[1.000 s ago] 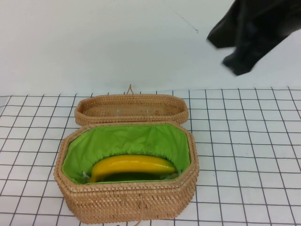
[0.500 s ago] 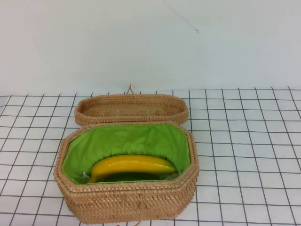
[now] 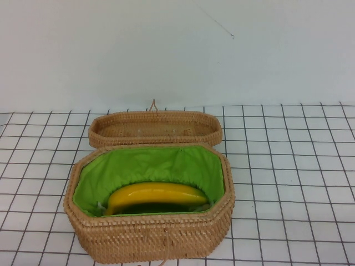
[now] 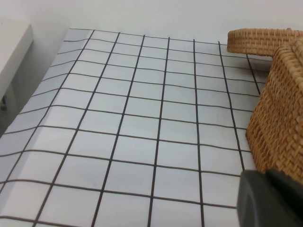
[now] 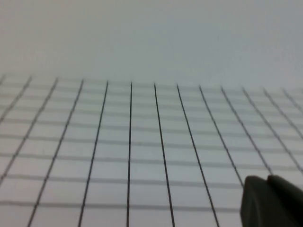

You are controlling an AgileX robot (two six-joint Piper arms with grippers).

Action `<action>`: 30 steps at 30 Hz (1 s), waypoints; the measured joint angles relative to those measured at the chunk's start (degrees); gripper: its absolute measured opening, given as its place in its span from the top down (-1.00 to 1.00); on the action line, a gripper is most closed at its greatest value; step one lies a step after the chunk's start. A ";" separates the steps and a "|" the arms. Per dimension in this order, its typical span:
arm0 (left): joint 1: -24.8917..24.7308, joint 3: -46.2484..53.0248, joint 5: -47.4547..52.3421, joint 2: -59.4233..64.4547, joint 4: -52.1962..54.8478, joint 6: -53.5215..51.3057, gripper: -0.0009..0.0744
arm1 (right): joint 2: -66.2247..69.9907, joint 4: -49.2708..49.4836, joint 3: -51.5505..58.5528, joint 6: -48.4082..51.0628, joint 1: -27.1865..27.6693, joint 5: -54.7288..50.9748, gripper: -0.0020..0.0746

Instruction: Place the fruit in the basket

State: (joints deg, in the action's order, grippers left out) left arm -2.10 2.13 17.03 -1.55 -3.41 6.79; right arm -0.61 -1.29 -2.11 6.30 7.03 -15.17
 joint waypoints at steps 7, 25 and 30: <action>0.00 0.00 0.00 0.00 0.00 0.00 0.97 | 0.01 1.29 2.21 -0.41 1.30 -3.00 0.95; 0.00 0.00 0.00 0.00 0.00 0.00 0.97 | 0.01 1.29 2.21 -0.53 -1.91 -3.98 0.95; 0.00 0.00 0.00 0.00 0.00 0.00 0.97 | 0.01 1.29 2.21 -0.53 -1.91 -3.98 0.95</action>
State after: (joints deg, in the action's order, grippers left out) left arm -2.10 2.13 17.03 -1.55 -3.41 6.79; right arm -0.59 0.00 0.10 5.76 5.12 -19.14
